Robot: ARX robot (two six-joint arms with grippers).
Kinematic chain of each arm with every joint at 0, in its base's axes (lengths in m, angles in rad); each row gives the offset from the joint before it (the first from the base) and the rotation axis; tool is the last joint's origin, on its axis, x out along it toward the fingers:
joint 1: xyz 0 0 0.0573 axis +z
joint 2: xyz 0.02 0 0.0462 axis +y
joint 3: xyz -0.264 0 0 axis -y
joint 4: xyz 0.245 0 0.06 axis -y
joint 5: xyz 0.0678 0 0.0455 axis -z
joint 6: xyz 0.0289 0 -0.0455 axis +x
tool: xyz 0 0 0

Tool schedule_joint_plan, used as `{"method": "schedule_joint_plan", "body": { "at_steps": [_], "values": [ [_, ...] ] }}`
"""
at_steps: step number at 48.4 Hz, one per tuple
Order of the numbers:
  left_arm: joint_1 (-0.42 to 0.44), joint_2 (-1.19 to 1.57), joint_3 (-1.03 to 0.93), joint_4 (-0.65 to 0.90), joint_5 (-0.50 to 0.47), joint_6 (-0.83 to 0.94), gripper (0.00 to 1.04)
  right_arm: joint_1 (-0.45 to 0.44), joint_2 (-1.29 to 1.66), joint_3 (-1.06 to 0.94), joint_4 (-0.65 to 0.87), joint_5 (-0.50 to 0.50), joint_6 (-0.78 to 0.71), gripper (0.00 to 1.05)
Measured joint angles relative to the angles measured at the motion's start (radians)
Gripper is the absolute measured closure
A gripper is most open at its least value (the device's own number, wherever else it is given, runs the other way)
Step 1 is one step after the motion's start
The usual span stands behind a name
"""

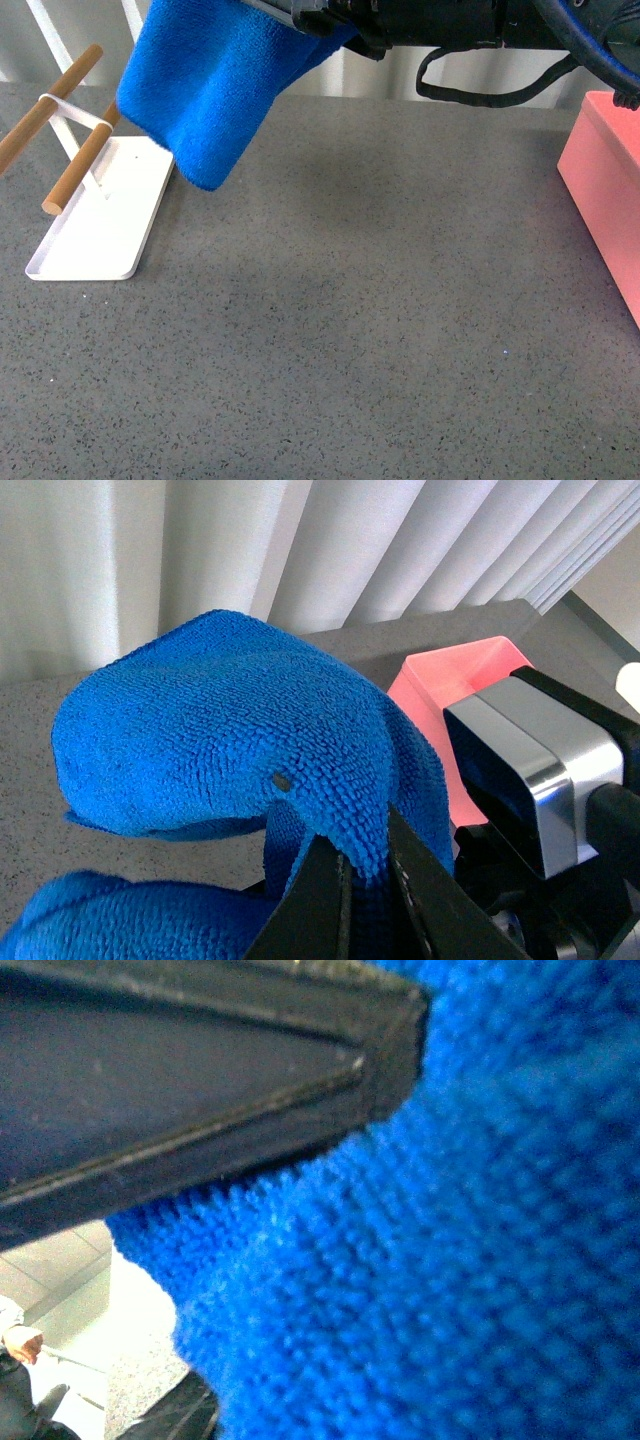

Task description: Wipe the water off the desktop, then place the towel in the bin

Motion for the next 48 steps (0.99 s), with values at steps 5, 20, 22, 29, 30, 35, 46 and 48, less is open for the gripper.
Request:
{"method": "schedule_joint_plan", "body": {
  "at_steps": [5, 20, 22, 29, 30, 35, 46, 48],
  "values": [
    [0.0, 0.0, 0.0, 0.0, 0.0, -0.003, 0.95, 0.0, 0.0, 0.0, 0.029, 0.0, 0.022, 0.75],
    [0.0, 0.0, 0.0, 0.0, 0.003, -0.003, 0.51, -0.005, -0.022, -0.011, 0.018, 0.002, 0.031, 1.0],
    [0.0, 0.0, 0.0, 0.0, 0.003, -0.003, 0.47, -0.007, -0.024, -0.011, 0.013, 0.003, 0.031, 1.0],
    [0.0, 0.0, 0.0, 0.0, 0.003, -0.003, 0.21, -0.015, -0.038, -0.019, -0.005, 0.011, 0.02, 1.0],
    [0.0, 0.0, 0.0, 0.0, 0.003, -0.003, 0.16, -0.016, -0.039, -0.021, -0.006, 0.011, 0.02, 1.0],
    [0.0, 0.0, 0.0, 0.0, 0.003, -0.003, 0.07, -0.02, -0.047, -0.027, -0.011, 0.011, 0.016, 1.0],
    [-0.014, -0.004, -0.024, 0.066, -0.112, 0.019, 0.11, -0.019, -0.059, -0.034, -0.039, 0.011, -0.005, 1.0],
    [-0.022, -0.023, -0.1, 0.233, -0.328, 0.063, 0.19, -0.019, -0.06, -0.035, -0.04, 0.011, -0.008, 1.0]
  ]
}}
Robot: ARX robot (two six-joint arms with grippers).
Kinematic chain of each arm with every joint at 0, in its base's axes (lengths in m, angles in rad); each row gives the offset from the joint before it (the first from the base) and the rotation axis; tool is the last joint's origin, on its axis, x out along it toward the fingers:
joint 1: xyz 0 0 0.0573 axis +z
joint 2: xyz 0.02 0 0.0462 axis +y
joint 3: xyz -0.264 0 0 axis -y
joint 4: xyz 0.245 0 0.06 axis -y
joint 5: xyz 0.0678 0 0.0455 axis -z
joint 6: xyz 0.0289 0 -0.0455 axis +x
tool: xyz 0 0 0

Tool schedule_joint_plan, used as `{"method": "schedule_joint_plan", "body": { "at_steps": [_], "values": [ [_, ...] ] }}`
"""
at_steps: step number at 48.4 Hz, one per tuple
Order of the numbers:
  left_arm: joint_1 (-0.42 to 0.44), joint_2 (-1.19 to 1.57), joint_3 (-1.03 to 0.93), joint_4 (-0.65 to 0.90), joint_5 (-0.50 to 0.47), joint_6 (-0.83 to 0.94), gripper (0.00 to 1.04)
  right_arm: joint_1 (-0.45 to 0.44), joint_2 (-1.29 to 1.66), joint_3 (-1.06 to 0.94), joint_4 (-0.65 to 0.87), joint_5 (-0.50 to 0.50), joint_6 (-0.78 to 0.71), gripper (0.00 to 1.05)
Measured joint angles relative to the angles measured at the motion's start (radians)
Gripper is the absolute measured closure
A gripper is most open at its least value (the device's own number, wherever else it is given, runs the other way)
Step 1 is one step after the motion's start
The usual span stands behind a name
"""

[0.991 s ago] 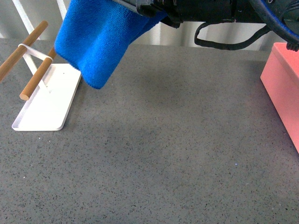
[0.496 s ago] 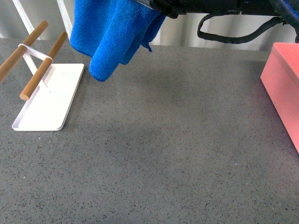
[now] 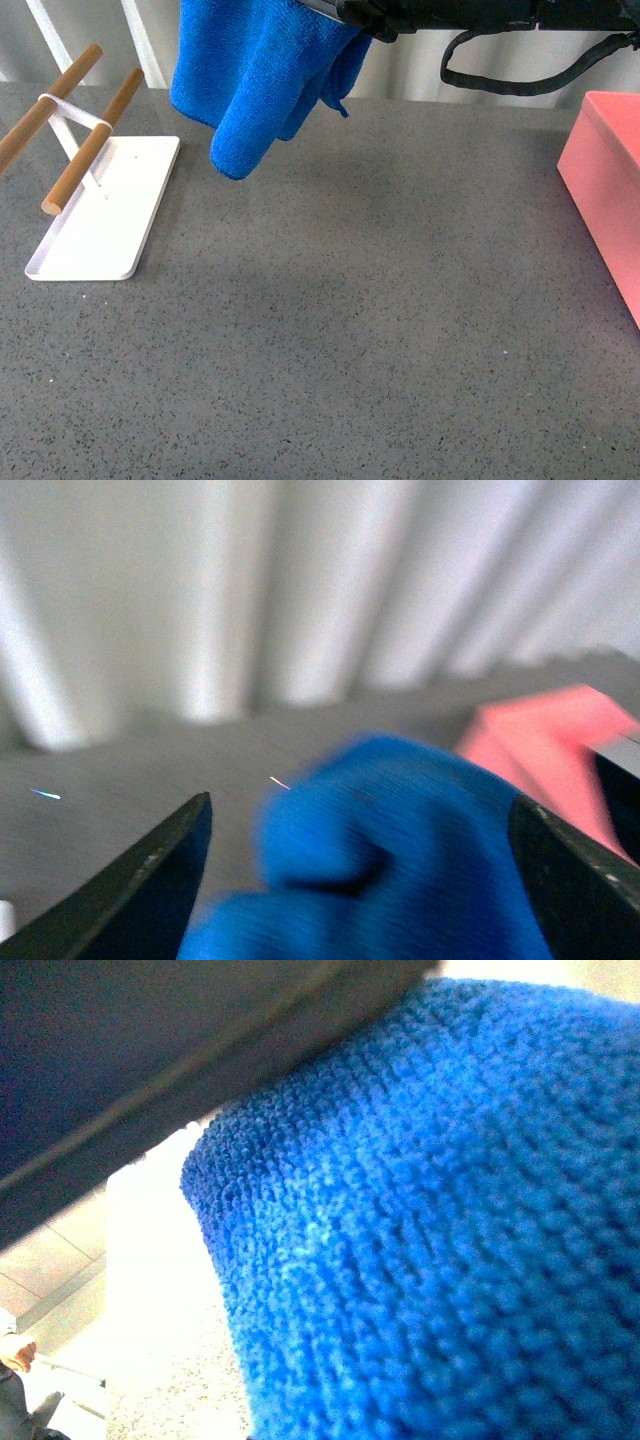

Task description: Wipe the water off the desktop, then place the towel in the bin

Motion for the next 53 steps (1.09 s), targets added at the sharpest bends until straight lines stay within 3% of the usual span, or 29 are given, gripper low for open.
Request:
{"method": "schedule_joint_plan", "body": {
  "at_steps": [2, 6, 20, 35, 42, 45, 53],
  "values": [
    [-0.001, -0.029, -0.087, 0.137, -0.153, 0.033, 0.27, 0.001, -0.001, -0.002, 0.0, 0.0, -0.003, 1.0],
    [0.026, -0.111, -0.252, 0.305, -0.332, 0.066, 0.43, 0.001, -0.002, -0.008, 0.0, 0.0, -0.003, 1.0],
    [0.129, -0.349, -0.639, 0.444, -0.251, 0.09, 1.0, -0.005, -0.019, -0.023, -0.002, -0.001, -0.013, 1.0],
    [0.196, -0.543, -0.845, 0.459, -0.193, 0.093, 1.01, -0.028, -0.037, -0.057, -0.012, -0.004, -0.037, 1.0],
    [0.219, -0.642, -0.914, 0.429, -0.168, 0.093, 1.01, -0.035, -0.058, -0.066, -0.012, 0.004, -0.04, 1.0],
    [0.258, -0.681, -0.937, 0.41, -0.11, 0.094, 1.01, -0.036, -0.068, -0.073, -0.012, 0.009, -0.04, 1.0],
    [0.296, -0.767, -0.975, 0.365, -0.1, 0.094, 1.01, -0.035, -0.098, -0.098, -0.012, 0.02, -0.045, 1.0]
  ]
}}
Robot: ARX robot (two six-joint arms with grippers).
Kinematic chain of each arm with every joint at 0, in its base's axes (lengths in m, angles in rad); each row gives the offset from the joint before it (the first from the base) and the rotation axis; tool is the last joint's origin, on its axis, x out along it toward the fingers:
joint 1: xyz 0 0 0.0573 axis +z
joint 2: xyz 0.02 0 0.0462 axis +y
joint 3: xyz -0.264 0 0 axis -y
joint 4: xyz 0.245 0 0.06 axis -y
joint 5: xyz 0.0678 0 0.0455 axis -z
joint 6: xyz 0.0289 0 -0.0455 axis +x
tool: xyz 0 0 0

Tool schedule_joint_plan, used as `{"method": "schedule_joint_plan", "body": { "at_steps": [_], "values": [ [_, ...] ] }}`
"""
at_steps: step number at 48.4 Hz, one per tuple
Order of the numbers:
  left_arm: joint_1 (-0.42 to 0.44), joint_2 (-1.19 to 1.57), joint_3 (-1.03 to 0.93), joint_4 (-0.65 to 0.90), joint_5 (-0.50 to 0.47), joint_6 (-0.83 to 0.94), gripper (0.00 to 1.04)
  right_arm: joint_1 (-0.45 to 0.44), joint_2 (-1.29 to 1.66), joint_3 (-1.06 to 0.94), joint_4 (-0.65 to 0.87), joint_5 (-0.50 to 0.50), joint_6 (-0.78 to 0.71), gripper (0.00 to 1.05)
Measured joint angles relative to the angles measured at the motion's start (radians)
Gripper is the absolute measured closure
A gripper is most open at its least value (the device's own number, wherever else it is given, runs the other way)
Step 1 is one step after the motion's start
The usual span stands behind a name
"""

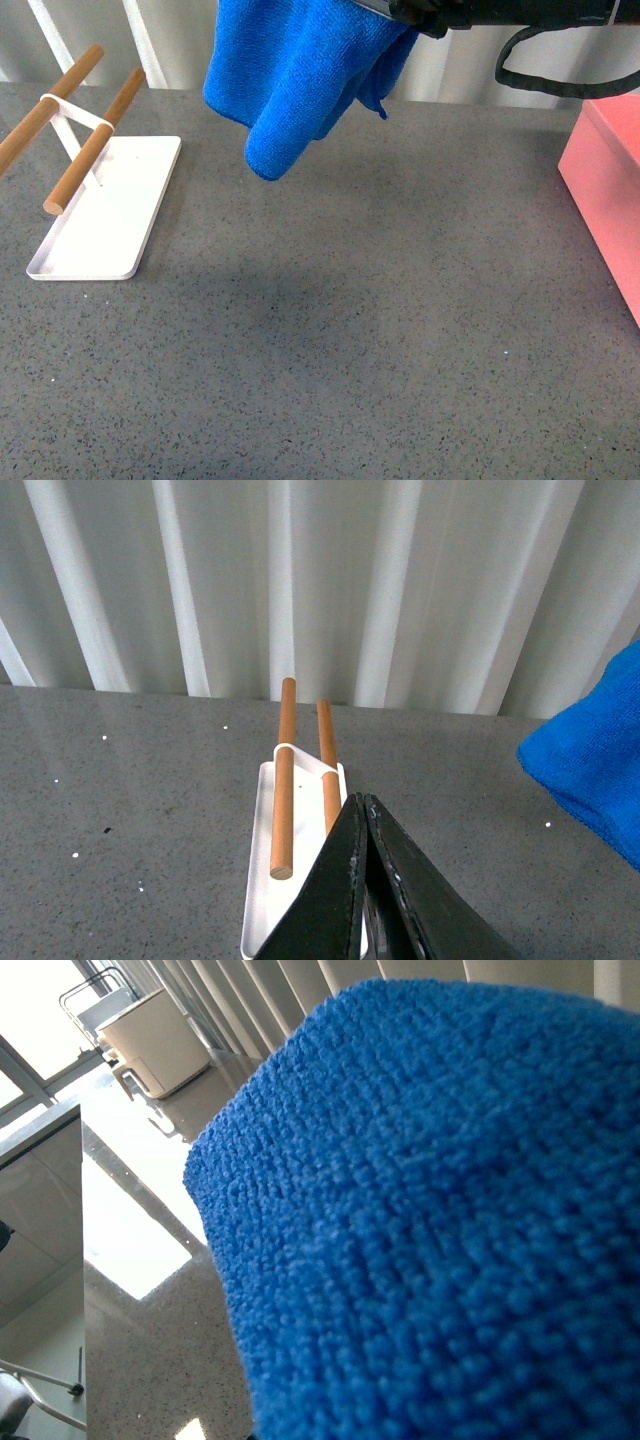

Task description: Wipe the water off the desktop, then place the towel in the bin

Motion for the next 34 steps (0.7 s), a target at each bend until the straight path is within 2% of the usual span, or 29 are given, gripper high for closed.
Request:
{"method": "schedule_joint_plan", "body": {
  "at_steps": [8, 13, 34],
  "values": [
    [0.0, -0.112, -0.04, -0.074, 0.004, 0.0, 1.01, 0.009, -0.025, -0.028, 0.029, 0.011, 0.005, 1.0],
    [0.0, -0.137, -0.081, -0.047, 0.005, 0.0, 1.01, 0.014, -0.034, -0.042, 0.028, 0.018, 0.005, 1.0],
    [0.001, -0.423, -0.082, -0.312, 0.005, 0.0, 1.01, 0.006, -0.034, -0.054, 0.028, 0.017, -0.001, 1.0]
  ]
}}
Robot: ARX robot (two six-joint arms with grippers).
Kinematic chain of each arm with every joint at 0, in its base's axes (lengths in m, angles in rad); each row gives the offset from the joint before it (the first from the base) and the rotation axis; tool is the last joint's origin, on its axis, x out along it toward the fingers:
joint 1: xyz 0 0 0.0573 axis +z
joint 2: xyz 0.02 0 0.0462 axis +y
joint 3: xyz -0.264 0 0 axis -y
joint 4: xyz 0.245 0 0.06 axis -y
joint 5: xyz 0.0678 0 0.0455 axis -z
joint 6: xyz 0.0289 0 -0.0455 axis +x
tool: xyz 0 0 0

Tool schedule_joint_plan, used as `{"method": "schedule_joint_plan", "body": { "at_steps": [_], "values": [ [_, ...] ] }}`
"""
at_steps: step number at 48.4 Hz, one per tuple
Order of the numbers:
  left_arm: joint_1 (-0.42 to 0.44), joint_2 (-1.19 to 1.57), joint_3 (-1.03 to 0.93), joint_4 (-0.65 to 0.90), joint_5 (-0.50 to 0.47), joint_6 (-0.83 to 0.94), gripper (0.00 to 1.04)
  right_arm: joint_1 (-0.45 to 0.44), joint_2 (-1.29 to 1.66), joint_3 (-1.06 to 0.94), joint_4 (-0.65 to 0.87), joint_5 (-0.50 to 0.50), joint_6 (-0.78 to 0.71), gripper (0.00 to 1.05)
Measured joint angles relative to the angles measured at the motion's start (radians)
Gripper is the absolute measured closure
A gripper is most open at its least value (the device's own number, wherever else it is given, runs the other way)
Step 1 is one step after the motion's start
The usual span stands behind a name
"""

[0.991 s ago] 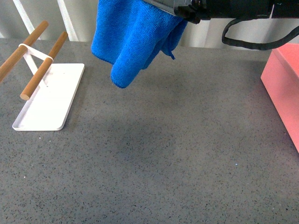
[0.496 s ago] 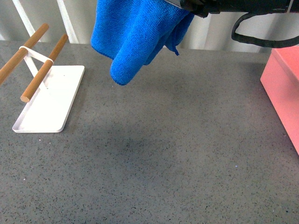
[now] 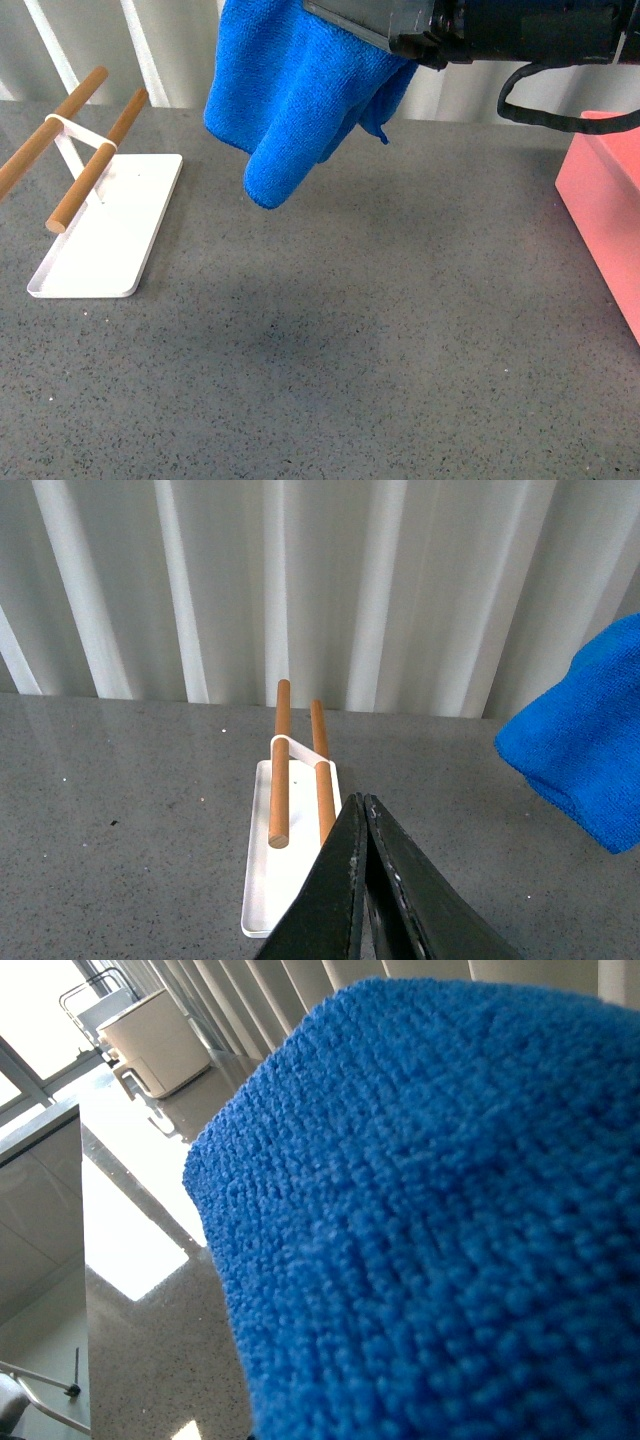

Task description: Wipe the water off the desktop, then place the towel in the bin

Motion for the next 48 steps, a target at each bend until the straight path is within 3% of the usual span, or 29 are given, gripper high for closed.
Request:
{"method": "schedule_joint_plan", "body": {
  "at_steps": [44, 48],
  "values": [
    [0.0, -0.273, 0.0, -0.269, 0.0, 0.0, 1.01, -0.027, 0.012, -0.03, 0.003, 0.005, -0.01, 1.0],
    [0.0, -0.373, 0.0, -0.402, 0.002, 0.0, 1.01, -0.029, 0.012, -0.031, 0.003, 0.004, -0.013, 1.0]
  ]
}}
